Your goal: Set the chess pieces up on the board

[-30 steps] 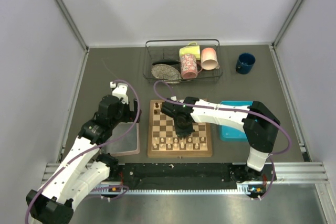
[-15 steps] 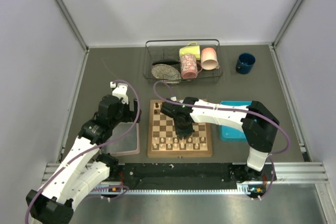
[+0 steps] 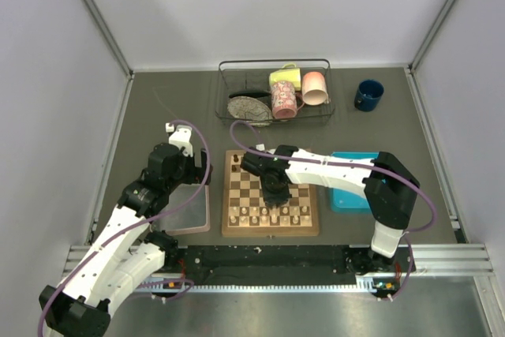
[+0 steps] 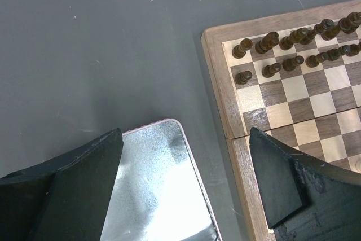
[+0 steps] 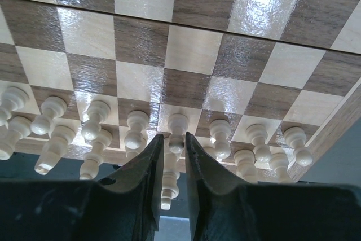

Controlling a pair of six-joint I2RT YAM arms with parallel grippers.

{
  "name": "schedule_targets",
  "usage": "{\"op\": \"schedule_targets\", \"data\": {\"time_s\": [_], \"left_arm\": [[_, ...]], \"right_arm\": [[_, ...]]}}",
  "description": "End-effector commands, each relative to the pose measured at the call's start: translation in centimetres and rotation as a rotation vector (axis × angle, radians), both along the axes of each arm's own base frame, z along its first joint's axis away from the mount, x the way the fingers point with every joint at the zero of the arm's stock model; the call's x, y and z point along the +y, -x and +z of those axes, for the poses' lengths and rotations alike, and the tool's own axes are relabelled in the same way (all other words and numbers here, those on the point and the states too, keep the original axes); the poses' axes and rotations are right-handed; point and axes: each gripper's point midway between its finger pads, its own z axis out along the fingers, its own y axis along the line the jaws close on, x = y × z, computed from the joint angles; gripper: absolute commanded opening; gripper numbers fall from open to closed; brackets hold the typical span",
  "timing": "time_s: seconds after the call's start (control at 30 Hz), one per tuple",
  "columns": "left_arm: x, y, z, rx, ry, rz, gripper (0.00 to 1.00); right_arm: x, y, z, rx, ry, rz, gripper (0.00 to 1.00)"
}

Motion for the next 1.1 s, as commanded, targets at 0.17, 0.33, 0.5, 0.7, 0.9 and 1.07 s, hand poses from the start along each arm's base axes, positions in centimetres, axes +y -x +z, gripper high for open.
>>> {"op": "schedule_targets", "data": {"time_s": [0.17, 0.33, 0.5, 0.7, 0.9, 1.07], "left_arm": [[-0.6, -0.4, 1.6, -0.04, 0.033, -0.009, 0.98], [-0.6, -0.5, 1.6, -0.042, 0.036, -0.008, 0.98], [-0.4, -0.6, 2.5, -0.085, 0.045, -0.003, 0.99], [0.7, -1.0, 2.4, -0.096, 0.03, 0.07, 0.99], [0.9, -1.7, 1.4, -0.04, 0.002, 0.107, 0.99], [0.3, -1.5, 1.1, -0.022, 0.02, 0.082, 0.99]], "right_arm": [[0.4, -2.8, 6.1, -0.173, -0.058, -0.011, 0.23], [-1.6, -4.4, 9.3, -0.252, -0.089, -0.065, 0.25], [-5.8, -5.9, 11.5, -0.328, -0.086, -0.12, 0.42], [-12.1, -7.0, 14.1, -0.434, -0.118, -0.25, 0.64], [-17.7, -6.4, 15.0, -0.532, -0.137, -0.375, 0.74], [-20.5, -5.4, 14.4, -0.587, -0.201, -0.49, 0.76]]}}
